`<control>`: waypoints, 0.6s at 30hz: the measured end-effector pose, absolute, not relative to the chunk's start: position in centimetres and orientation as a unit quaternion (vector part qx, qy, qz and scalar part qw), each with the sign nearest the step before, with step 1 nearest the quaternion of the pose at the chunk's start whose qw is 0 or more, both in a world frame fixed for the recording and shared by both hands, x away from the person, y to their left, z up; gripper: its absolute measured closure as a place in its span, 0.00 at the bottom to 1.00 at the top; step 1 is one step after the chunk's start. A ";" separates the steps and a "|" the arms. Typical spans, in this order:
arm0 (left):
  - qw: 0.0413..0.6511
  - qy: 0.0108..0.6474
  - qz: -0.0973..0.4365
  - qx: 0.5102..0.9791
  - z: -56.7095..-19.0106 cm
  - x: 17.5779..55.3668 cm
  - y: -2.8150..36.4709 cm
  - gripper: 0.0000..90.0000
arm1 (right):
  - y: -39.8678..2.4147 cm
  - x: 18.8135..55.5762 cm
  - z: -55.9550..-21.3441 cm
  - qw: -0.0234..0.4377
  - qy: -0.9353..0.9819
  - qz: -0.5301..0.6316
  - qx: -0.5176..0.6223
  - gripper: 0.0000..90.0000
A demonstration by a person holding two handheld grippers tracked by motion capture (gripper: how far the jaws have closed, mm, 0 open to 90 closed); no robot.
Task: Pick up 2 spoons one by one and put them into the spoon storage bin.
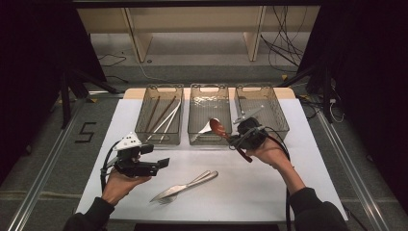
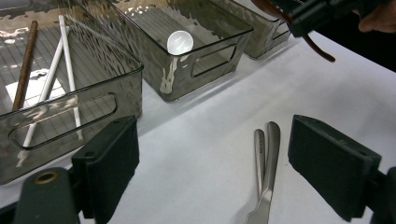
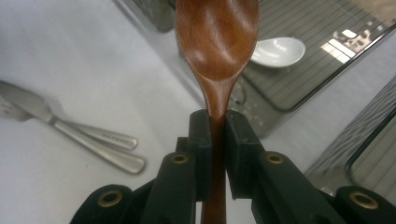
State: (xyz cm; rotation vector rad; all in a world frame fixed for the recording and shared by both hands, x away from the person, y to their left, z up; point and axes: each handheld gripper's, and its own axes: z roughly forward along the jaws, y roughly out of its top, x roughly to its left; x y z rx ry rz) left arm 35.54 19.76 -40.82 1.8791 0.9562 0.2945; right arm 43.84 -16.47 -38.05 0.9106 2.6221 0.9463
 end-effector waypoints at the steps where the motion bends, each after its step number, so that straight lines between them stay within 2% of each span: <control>1: 0.486 0.392 0.121 0.772 -40.8 35.5 19.7 0.18 | -16.4 44.2 -37.9 0.104 0.887 0.324 0.313 0.92; 18: 0.487 0.387 0.117 0.774 -40.8 35.5 19.7 0.18 | -14.4 49.2 -36.1 0.119 0.861 0.344 0.356 0.92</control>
